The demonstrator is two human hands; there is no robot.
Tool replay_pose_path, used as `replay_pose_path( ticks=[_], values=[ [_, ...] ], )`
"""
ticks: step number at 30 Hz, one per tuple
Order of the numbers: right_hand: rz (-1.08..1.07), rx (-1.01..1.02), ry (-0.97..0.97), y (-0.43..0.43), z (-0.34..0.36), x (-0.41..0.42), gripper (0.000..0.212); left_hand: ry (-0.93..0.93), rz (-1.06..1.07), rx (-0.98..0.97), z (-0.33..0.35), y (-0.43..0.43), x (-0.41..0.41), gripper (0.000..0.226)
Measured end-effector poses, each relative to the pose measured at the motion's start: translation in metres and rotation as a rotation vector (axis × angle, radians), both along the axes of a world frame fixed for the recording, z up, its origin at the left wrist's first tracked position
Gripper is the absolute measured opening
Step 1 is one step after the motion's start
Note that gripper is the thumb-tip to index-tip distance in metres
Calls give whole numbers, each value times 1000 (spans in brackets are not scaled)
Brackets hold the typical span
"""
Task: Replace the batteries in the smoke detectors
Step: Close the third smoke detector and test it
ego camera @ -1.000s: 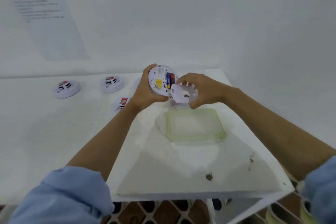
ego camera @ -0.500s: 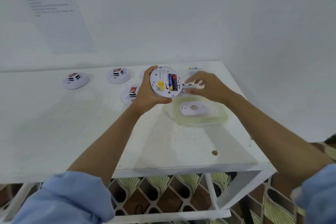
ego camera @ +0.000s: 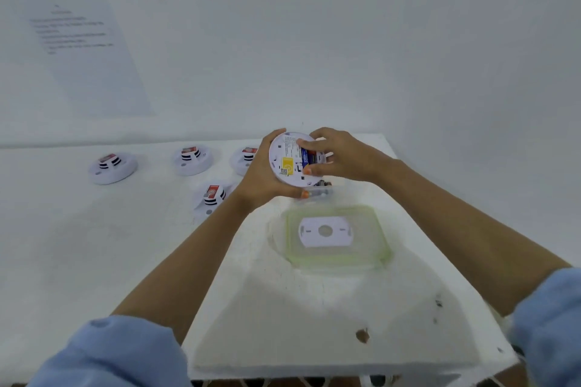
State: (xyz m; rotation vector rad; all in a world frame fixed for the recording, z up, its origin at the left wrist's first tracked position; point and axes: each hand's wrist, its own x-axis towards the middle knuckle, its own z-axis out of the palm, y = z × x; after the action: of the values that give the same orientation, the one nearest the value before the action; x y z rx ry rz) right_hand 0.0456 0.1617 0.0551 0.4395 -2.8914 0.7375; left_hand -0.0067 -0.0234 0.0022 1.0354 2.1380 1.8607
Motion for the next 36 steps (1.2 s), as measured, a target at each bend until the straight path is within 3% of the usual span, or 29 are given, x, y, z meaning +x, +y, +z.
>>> replay_pose_path(
  ticks=[7, 11, 19, 27, 32, 36],
  values=[
    [38, 177, 108, 20, -11, -28, 54, -21, 17, 7, -5, 17, -22, 108],
    [72, 312, 267, 21, -17, -25, 52, -22, 19, -2, -5, 18, -19, 107],
    [115, 436, 298, 29, -12, -60, 51, -11, 9, -41, 11, 31, -60, 107],
    [-4, 216, 184, 34, -10, -63, 49, -21, 22, -27, 1, 32, -68, 106],
    [-49, -173, 34, 35, -7, -68, 54, -19, 11, -34, 0, 34, -72, 104],
    [-30, -225, -53, 34, -4, -69, 48, 12, 10, -52, -4, 35, -73, 106]
  ],
)
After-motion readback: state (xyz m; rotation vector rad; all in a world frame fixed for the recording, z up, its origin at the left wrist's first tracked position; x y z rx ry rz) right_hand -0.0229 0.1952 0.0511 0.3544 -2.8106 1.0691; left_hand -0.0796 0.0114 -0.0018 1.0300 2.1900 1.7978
